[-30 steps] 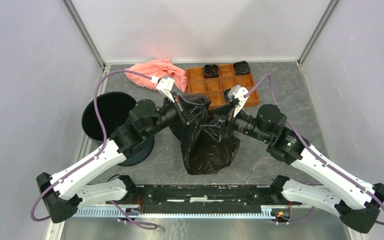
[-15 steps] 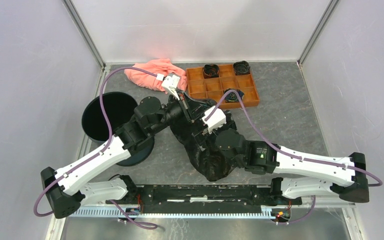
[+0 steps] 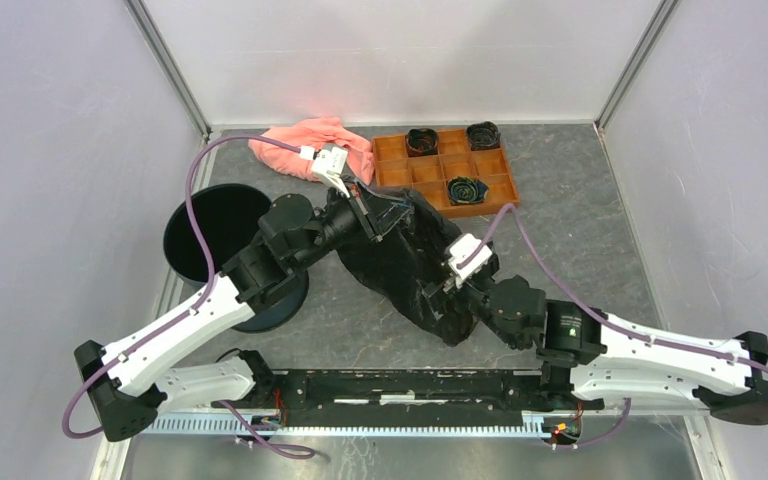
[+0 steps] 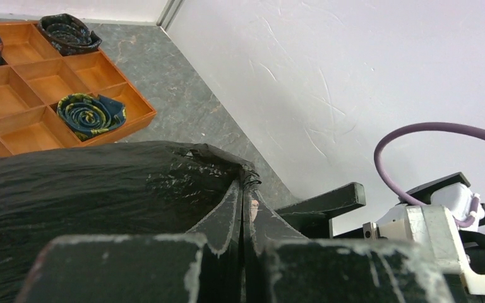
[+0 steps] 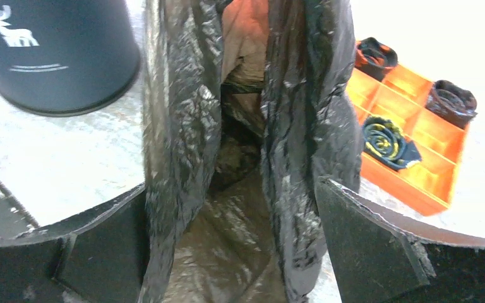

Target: Put the trash bags into the trash bin

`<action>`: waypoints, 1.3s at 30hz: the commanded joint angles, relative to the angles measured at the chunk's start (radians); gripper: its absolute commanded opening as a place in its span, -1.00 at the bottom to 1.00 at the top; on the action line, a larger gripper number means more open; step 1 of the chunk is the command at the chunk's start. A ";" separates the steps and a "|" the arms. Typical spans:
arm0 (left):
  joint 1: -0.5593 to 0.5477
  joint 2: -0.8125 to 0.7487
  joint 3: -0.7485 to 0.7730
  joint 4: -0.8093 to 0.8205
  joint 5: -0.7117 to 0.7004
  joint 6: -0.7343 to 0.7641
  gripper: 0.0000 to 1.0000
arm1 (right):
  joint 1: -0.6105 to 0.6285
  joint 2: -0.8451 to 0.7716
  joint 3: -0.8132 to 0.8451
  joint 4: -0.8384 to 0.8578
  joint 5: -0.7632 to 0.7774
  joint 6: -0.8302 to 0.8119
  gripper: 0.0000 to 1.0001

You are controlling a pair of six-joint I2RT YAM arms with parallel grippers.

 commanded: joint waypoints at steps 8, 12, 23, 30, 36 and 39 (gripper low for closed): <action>-0.004 -0.006 0.069 -0.025 0.011 0.042 -0.96 | -0.073 -0.107 0.124 0.058 -0.047 -0.007 0.96; -0.004 0.002 0.086 -0.052 0.047 0.037 -0.96 | -0.305 -0.042 0.206 0.062 -0.371 0.051 0.96; -0.004 0.042 0.130 -0.081 0.047 0.048 -0.96 | -0.625 0.091 0.130 0.422 -1.344 0.343 0.96; -0.004 0.088 0.160 -0.062 0.057 0.048 -0.96 | -0.434 0.124 0.147 0.221 -0.929 0.270 0.96; -0.004 0.107 0.178 -0.066 0.070 0.044 -0.96 | -0.171 0.187 0.212 0.038 -0.139 0.177 0.85; -0.004 0.091 0.175 -0.090 0.054 0.048 -0.96 | -0.156 0.183 0.182 0.063 -0.055 0.139 0.40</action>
